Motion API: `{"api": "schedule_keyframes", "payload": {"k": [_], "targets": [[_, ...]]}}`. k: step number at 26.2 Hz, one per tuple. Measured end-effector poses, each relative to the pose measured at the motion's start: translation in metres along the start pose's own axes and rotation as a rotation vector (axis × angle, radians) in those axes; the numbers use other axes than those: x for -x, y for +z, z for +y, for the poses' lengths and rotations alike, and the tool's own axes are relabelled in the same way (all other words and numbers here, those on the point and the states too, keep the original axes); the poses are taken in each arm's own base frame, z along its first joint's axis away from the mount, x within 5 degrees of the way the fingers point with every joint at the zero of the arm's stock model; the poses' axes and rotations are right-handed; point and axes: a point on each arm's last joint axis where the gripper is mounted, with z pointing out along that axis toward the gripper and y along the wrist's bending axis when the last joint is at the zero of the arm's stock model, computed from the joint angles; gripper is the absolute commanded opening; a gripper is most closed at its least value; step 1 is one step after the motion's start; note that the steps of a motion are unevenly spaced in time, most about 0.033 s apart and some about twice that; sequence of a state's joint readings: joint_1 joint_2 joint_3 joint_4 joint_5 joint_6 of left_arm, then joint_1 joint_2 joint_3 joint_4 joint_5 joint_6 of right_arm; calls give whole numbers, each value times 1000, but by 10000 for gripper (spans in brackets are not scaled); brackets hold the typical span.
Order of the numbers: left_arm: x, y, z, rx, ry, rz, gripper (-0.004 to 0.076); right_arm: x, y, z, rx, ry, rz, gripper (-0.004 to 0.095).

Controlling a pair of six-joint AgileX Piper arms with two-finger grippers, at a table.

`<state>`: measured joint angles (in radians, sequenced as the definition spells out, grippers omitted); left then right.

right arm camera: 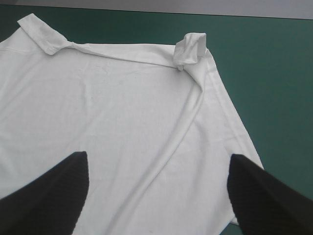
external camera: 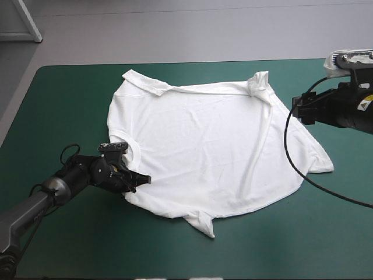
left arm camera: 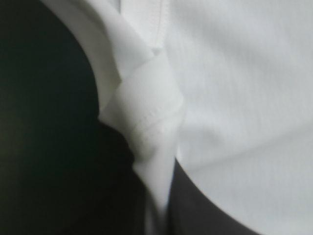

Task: Fold the cloth

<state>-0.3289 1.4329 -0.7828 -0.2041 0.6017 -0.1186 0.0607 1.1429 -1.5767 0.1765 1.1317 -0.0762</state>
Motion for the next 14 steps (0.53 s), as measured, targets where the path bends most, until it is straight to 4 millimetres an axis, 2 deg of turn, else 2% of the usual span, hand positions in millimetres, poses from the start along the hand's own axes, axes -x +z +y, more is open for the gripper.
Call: {"api": "schedule_keyframes", "payload": {"k": [3, 8, 10, 14], "targets": [[12, -11, 5, 12, -11, 11, -7, -5, 6, -1, 0, -1, 27, 723], [39, -46, 32, 54, -8, 56, -8, -17, 20, -3, 1, 5, 89, 723], [47, -59, 51, 101, -33, 56, -8, -20, 23, -4, 2, 4, 104, 723], [50, -87, 114, 232, -196, 38, -8, -23, 26, -4, 2, -4, 119, 723]]}}
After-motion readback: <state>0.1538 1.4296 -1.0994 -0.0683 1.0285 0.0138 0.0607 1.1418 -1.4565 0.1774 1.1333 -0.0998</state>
